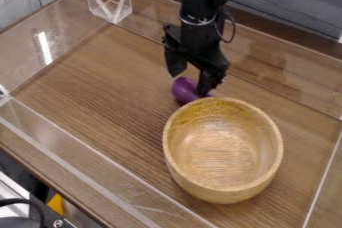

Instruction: Put the purple eggplant in the brown bowl

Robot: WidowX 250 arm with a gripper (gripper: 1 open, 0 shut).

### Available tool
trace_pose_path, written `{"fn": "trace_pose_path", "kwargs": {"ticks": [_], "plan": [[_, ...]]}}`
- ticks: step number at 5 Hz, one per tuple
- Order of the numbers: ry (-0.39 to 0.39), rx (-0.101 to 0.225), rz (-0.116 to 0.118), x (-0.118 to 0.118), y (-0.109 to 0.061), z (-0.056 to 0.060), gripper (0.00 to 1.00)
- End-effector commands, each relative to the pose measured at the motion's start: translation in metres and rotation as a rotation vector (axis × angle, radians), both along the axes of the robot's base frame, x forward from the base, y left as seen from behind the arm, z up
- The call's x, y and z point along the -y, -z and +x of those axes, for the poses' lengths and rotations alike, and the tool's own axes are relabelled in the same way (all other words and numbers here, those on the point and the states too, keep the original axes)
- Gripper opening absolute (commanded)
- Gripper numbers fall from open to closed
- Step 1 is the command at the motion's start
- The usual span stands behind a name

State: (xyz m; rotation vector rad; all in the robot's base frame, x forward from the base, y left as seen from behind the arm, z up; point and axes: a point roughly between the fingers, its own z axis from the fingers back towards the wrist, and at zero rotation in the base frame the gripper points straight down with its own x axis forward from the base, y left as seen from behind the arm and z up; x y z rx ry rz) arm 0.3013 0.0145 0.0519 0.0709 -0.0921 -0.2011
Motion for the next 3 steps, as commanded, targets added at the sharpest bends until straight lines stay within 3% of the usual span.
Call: {"fn": "trace_pose_path", "kwargs": {"ticks": [1, 3], "plan": [[-0.002, 0.028, 0.000, 0.000, -0.004, 0.005, 0.00], [-0.017, 0.018, -0.011, 0.000, -0.014, 0.000, 0.00]]}}
